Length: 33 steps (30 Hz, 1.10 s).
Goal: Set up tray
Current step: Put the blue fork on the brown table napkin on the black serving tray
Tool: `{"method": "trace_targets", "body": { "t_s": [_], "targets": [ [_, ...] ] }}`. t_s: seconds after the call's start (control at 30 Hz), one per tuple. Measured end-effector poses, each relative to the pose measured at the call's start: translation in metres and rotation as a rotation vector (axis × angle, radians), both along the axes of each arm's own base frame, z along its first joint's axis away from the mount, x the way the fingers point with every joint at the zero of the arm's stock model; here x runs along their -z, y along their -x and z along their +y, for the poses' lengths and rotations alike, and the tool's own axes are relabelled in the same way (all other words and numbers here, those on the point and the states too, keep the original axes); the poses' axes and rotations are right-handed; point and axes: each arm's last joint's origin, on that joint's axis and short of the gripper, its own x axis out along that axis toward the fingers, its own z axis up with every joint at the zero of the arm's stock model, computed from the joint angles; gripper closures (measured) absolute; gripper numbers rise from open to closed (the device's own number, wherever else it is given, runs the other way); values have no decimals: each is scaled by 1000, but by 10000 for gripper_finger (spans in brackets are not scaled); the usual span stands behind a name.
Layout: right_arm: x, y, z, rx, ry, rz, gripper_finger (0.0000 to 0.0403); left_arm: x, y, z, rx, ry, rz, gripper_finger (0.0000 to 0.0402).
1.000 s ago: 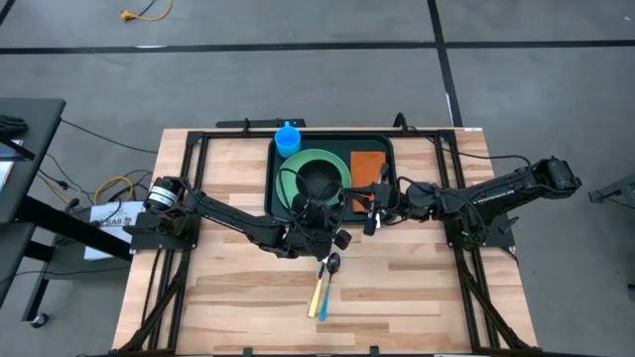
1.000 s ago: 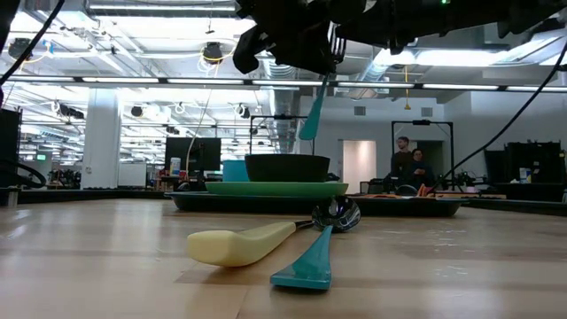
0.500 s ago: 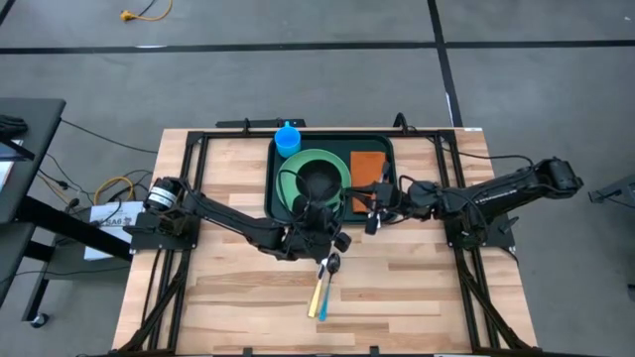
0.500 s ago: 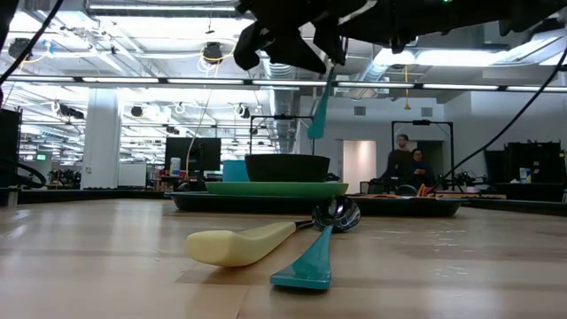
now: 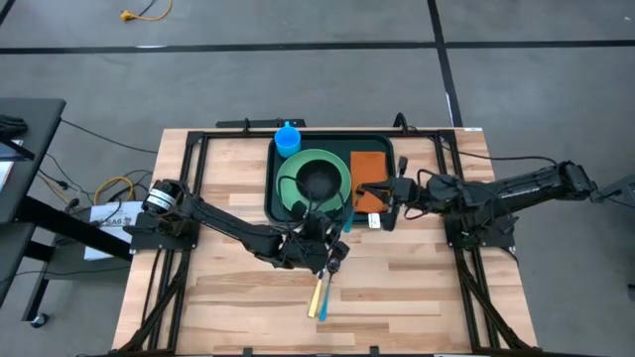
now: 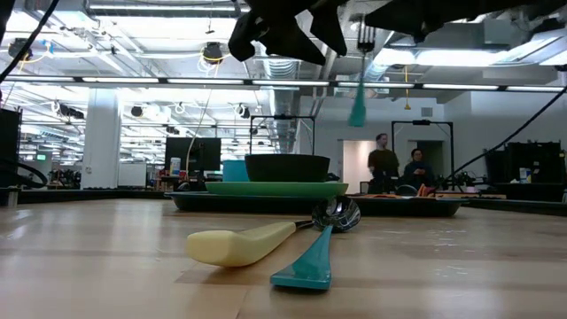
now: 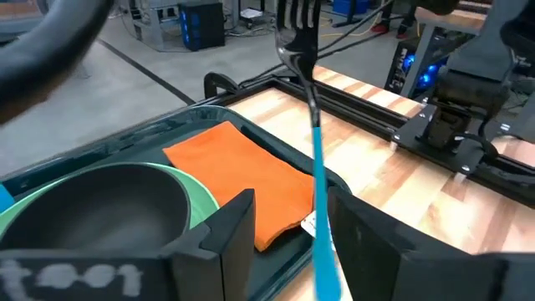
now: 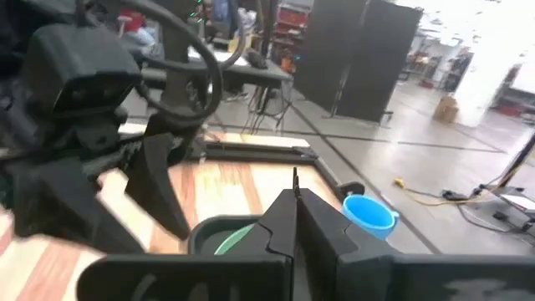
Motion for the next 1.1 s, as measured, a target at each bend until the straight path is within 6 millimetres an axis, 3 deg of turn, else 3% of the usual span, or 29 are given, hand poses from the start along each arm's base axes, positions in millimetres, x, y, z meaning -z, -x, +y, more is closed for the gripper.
{"method": "trace_targets", "body": {
  "t_s": [0.17, 0.37, 0.7, 0.87, 1.1],
  "targets": [
    [-2, 16, -9, -18, -28, 46, 403, 3, 1, -1, 48, -8, 61, 259],
    [0, 27, -37, -59, -101, 107, 403, 3, -1, -3, 126, 46, 52, 259],
    [4, 43, -105, -259, -310, 62, 403, -27, -11, -15, 574, 28, -66, 259],
    [17, 47, -140, -279, -413, 65, 403, -44, -8, -18, 738, -22, -127, 259],
    [43, 47, -181, -262, -532, 61, 403, -42, -6, -20, 815, -52, -137, 259]
  ]
}}
